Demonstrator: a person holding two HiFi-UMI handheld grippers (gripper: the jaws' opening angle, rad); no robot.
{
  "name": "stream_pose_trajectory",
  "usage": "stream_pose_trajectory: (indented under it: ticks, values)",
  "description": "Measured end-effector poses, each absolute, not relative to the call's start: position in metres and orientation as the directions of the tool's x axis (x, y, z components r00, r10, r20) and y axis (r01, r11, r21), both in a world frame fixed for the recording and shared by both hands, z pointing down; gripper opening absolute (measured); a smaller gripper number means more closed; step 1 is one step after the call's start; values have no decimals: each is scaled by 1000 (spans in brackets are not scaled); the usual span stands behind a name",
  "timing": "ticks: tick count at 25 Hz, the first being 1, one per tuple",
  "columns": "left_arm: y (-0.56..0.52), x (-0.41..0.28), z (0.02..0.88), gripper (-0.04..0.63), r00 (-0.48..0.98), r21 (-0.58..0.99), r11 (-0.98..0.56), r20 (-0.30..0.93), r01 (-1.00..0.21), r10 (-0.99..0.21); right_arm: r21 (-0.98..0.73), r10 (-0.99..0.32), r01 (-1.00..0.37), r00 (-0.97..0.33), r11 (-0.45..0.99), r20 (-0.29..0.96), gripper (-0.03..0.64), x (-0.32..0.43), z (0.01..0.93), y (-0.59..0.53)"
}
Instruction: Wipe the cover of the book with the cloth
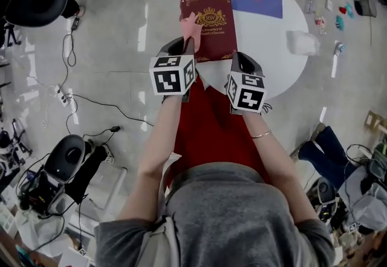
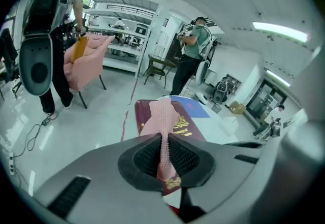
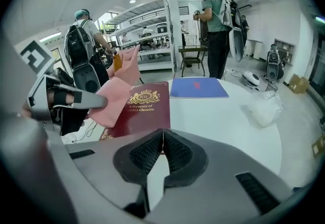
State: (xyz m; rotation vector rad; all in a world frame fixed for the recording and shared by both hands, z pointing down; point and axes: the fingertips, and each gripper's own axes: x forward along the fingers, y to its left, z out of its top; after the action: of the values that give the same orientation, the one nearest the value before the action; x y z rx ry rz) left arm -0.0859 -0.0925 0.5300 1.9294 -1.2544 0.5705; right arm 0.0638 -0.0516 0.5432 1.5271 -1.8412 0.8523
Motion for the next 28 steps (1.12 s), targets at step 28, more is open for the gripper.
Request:
stream_pose_trajectory:
  ticks: [28]
  values:
    - [-36,-2,557,34,535,422,-338,737,-841,-412,-84,-591,-971,-203,223,781,29,67,554,-37]
